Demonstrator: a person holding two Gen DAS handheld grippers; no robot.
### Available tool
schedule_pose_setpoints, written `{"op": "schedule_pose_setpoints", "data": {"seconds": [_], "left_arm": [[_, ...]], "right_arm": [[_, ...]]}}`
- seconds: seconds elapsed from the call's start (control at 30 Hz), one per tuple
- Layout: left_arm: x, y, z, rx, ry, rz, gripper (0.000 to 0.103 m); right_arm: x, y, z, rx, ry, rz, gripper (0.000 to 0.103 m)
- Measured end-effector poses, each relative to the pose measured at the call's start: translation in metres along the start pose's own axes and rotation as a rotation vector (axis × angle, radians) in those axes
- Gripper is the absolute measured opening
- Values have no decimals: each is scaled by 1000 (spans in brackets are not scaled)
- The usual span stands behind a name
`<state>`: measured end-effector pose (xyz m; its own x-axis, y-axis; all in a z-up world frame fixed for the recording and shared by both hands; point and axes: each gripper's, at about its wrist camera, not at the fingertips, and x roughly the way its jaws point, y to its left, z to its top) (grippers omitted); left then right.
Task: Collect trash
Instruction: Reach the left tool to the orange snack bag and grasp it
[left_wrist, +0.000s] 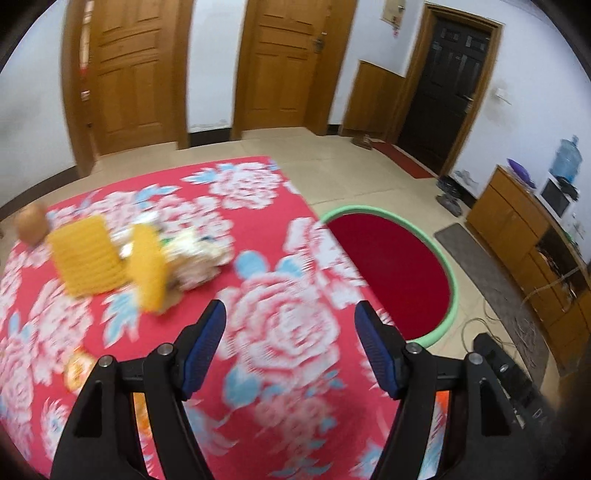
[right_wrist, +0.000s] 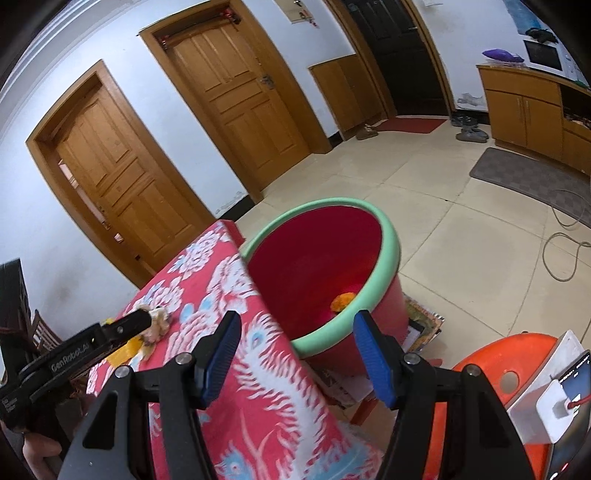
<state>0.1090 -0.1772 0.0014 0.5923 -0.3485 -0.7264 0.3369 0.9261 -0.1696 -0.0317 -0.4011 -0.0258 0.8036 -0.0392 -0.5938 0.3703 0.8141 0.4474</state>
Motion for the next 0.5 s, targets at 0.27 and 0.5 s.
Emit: {"op": "schedule_pose_setpoints", "data": {"seconds": [0.27,0.5], "left_arm": [[-23,50,-36,-103,15,111,72],[-25,88,-58,-190,60,188,72]], "right_arm": [[-5,14,-13,-33,15,31,66],[-6,19,-24,-40,37,45,66]]}}
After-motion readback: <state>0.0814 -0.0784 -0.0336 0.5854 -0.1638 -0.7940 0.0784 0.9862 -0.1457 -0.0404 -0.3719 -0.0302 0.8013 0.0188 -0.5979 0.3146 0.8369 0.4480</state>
